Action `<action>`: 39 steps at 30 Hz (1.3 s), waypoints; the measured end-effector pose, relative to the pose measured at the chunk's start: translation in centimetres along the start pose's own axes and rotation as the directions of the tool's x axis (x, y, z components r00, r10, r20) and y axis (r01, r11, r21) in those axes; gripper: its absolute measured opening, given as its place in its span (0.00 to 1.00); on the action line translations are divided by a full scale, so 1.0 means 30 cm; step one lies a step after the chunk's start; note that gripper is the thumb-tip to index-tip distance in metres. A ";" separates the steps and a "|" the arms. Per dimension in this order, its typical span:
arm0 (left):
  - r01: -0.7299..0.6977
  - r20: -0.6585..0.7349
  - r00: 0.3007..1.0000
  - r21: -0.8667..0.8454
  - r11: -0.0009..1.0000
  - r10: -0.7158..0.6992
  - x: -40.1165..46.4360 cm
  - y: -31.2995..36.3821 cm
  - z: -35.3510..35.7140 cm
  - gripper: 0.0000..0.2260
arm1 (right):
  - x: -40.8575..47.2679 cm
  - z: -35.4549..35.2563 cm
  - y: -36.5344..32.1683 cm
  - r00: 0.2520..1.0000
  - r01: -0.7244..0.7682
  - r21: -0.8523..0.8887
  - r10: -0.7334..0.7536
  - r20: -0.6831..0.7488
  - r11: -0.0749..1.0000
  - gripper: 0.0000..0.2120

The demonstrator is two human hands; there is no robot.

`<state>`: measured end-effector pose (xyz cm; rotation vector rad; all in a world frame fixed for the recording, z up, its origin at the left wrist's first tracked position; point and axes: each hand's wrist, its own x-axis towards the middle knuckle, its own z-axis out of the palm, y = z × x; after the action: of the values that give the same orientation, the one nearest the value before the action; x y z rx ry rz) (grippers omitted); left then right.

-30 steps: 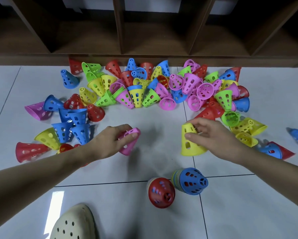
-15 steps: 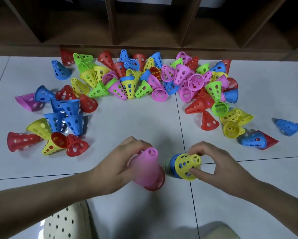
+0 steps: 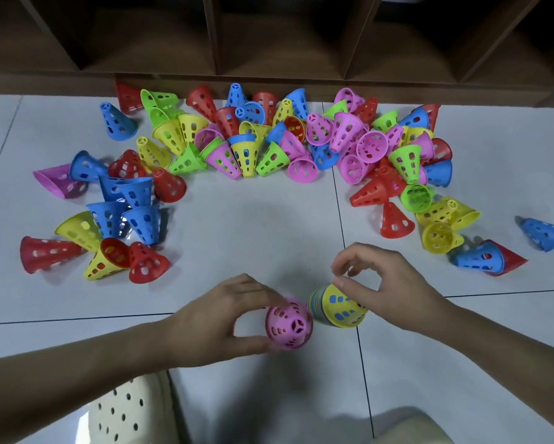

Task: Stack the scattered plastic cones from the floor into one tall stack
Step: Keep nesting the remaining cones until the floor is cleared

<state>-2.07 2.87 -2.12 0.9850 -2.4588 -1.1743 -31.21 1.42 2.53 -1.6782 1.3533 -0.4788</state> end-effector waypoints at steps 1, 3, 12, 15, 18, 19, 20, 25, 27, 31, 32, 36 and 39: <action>0.021 -0.006 1.000 0.017 1.000 -0.021 -0.014 -0.024 -0.015 0.22 | 0.016 0.010 -0.014 1.000 0.016 0.007 -0.016 0.013 1.000 0.05; 0.111 -0.044 0.993 0.061 0.992 -0.108 -0.050 -0.083 -0.052 0.21 | 0.054 0.029 -0.041 0.998 0.050 0.019 -0.051 0.032 0.999 0.05; 0.558 -0.434 0.771 0.106 0.823 -0.467 -0.289 -0.373 -0.221 0.21 | 0.330 0.246 -0.117 0.991 0.061 0.090 -0.072 0.115 0.994 0.03; 0.710 -0.493 0.630 0.052 0.703 -0.600 -0.382 -0.450 -0.238 0.27 | 0.464 0.397 -0.140 0.990 0.022 0.109 -0.037 0.136 0.994 0.05; 0.791 -0.442 0.547 -0.005 0.612 -0.711 -0.451 -0.526 -0.225 0.33 | 0.562 0.526 -0.191 0.982 -0.013 0.099 -0.006 0.188 0.995 0.06; 0.802 -0.419 0.536 -0.018 0.597 -0.733 -0.462 -0.549 -0.221 0.35 | 0.587 0.560 -0.209 0.975 -0.007 0.085 -0.012 0.222 0.996 0.07; 0.805 -0.405 0.530 -0.036 0.593 -0.745 -0.467 -0.573 -0.214 0.37 | 0.608 0.588 -0.226 0.965 0.011 0.064 -0.028 0.260 0.998 0.07; 0.793 -0.466 0.527 -0.032 0.609 -0.711 -0.435 -0.639 -0.193 0.35 | 0.706 0.702 -0.231 0.934 0.009 -0.058 0.012 0.357 0.998 0.14; 0.777 -0.475 0.558 0.012 0.630 -0.680 -0.436 -0.655 -0.181 0.32 | 0.718 0.727 -0.230 0.906 0.002 -0.163 0.067 0.417 0.987 0.21; 0.744 -0.481 0.573 -0.034 0.667 -0.663 -0.459 -0.656 -0.162 0.23 | 0.729 0.791 -0.237 0.830 -0.047 -0.304 0.206 0.519 0.952 0.29; 0.743 -0.479 0.564 -0.063 0.667 -0.673 -0.461 -0.649 -0.157 0.21 | 0.732 0.816 -0.239 0.835 -0.083 -0.311 0.236 0.496 0.947 0.32; 0.751 -0.434 0.497 -0.219 0.623 -0.751 -0.457 -0.625 -0.138 0.19 | 0.754 0.895 -0.250 0.824 -0.162 -0.331 0.312 0.473 0.929 0.25; 0.762 -0.352 0.490 -0.271 0.588 -0.798 -0.451 -0.624 -0.120 0.25 | 0.772 0.905 -0.252 0.787 -0.304 -0.243 0.387 0.481 0.921 0.21</action>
<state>18.48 1.35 -13.11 2.2067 -1.5454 -1.0458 1.14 -9.01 -10.71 -1.4775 1.2599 0.2950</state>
